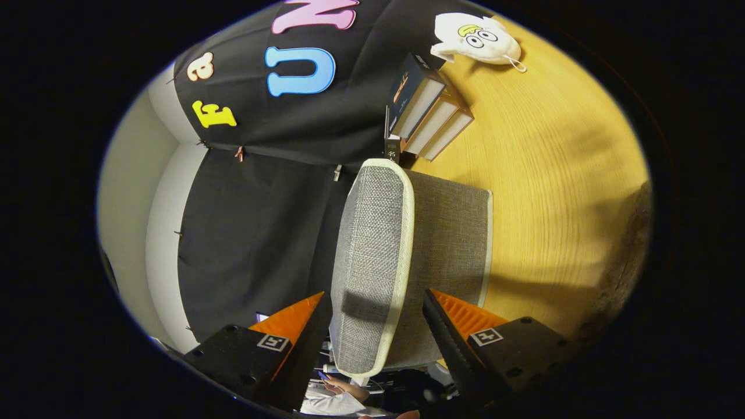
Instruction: Open the storage box then place both shoes into the box .Put the left shoe in first, then the right shoe, with the right side of both shoes facing outward in a uniform manner.
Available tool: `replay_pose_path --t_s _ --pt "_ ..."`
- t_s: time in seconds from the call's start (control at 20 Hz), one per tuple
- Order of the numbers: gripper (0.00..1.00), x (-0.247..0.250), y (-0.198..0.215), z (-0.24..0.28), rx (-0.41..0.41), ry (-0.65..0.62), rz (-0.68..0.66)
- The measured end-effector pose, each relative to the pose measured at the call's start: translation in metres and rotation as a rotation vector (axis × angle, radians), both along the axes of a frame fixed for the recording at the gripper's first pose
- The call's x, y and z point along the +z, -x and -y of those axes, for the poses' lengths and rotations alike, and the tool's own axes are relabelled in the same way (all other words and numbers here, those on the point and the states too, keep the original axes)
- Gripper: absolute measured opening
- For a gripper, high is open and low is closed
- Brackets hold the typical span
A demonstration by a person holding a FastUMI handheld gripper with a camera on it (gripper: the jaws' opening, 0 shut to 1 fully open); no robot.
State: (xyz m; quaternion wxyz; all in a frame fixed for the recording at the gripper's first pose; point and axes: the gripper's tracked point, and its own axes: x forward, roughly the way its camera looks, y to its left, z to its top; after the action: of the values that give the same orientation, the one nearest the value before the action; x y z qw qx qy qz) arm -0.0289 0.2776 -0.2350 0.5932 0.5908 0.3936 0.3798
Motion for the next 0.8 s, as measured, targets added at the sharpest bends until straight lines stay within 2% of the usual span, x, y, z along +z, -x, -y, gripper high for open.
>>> replay_pose_path --t_s 0.15,0.25,0.3,0.4,0.5,0.6,0.8 --pt "0.96 0.006 0.002 -0.003 0.018 -0.063 -0.027" --pt "0.69 0.005 0.002 0.001 0.035 -0.088 -0.065" --pt "0.53 0.003 0.003 0.006 0.046 -0.095 -0.071" --pt "0.27 0.010 -0.005 0.013 0.015 -0.134 -0.080" --pt "0.09 0.022 -0.008 0.020 -0.014 -0.142 -0.035" --pt "0.05 0.041 -0.007 0.024 -0.022 -0.151 -0.006" --pt "0.05 0.086 -0.011 0.026 -0.051 -0.155 0.053"
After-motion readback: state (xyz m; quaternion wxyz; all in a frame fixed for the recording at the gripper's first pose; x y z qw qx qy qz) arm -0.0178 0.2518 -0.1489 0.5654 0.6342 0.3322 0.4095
